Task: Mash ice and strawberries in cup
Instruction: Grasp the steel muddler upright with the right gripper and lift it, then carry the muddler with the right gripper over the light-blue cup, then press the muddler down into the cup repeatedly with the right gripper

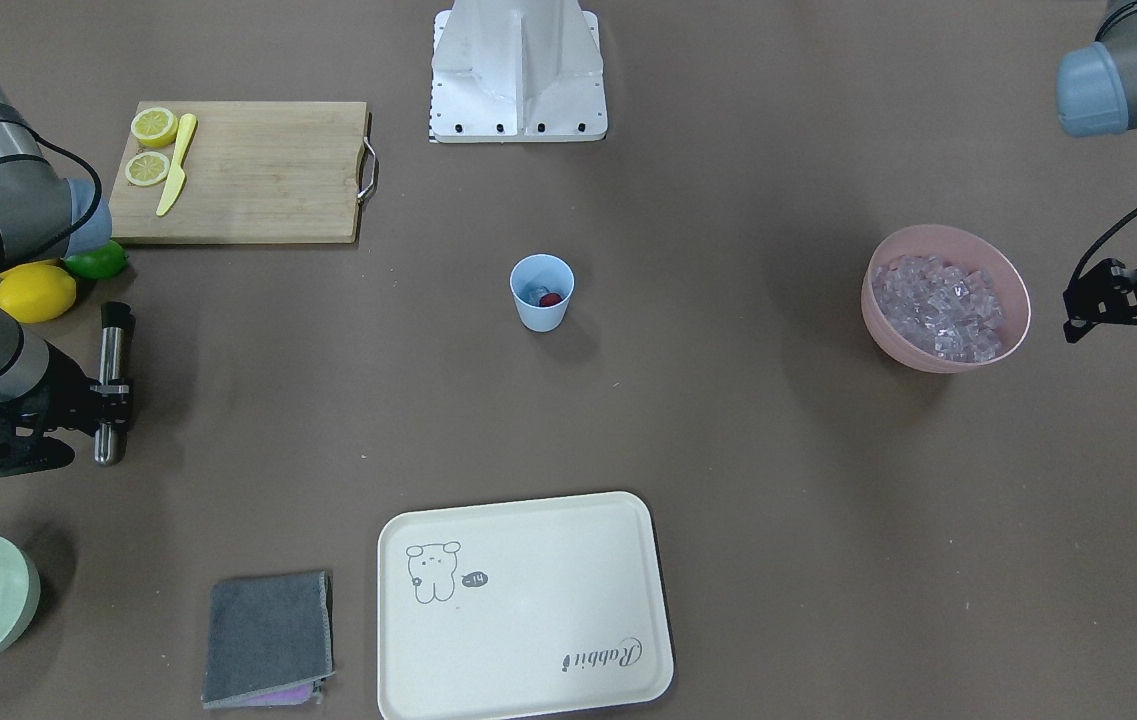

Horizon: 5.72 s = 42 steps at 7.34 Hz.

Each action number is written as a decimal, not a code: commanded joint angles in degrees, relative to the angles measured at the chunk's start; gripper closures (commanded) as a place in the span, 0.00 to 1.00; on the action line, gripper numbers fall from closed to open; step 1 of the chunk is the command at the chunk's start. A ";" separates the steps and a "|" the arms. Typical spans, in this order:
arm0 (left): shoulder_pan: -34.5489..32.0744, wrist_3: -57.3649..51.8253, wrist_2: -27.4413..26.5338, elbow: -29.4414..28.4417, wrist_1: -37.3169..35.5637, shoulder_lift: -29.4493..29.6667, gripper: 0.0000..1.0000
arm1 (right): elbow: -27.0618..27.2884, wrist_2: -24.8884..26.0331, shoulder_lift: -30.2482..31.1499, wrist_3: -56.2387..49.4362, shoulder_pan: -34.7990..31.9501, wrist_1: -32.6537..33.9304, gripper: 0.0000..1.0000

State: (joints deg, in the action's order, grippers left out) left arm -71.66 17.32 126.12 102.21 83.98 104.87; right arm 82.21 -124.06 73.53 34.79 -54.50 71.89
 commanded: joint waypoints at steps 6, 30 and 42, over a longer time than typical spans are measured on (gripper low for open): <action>-0.06 0.00 0.09 0.88 0.04 -0.37 0.03 | 18.73 1.18 -2.94 5.59 0.07 -0.26 1.00; 0.12 -0.09 2.37 1.23 -0.14 -1.60 0.03 | 6.92 45.67 -17.19 2.47 31.47 -54.58 1.00; 0.12 0.00 2.46 1.50 -0.14 -1.60 0.03 | 10.61 45.67 -17.19 2.91 29.62 -53.17 1.00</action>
State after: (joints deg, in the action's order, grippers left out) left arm -71.55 17.31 128.57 103.61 83.85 103.27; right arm 92.75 -78.39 56.07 37.67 -24.66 18.59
